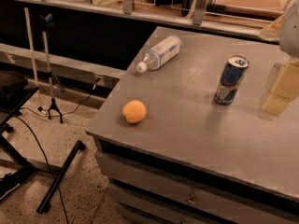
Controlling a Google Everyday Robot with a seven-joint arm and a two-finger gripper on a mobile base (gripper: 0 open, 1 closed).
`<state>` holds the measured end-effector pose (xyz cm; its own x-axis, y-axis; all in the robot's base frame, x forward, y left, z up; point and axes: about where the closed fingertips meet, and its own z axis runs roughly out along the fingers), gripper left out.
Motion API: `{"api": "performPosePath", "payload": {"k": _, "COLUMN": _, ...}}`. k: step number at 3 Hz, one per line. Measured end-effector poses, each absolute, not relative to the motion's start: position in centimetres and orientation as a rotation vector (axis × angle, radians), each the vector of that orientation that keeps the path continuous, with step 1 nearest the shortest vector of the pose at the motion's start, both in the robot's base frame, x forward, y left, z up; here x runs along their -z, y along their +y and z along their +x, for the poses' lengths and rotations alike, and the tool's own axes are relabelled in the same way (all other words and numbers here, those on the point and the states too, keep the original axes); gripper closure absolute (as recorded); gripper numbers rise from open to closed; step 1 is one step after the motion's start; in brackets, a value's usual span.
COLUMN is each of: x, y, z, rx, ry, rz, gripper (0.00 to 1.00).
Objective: Move redbull can near orange
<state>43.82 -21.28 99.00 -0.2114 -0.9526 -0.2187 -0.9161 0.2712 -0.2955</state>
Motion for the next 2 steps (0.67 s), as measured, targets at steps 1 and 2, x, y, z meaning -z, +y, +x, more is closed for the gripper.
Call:
{"api": "performPosePath", "payload": {"k": 1, "x": -98.9, "y": -21.5, "z": 44.3, "rx": 0.145, "ry": 2.202, "rz": -1.696, "gripper": 0.0}}
{"api": "performPosePath", "payload": {"k": 2, "x": -98.7, "y": -22.1, "z": 45.5, "rx": 0.148, "ry": 2.222, "rz": -1.687, "gripper": 0.0}}
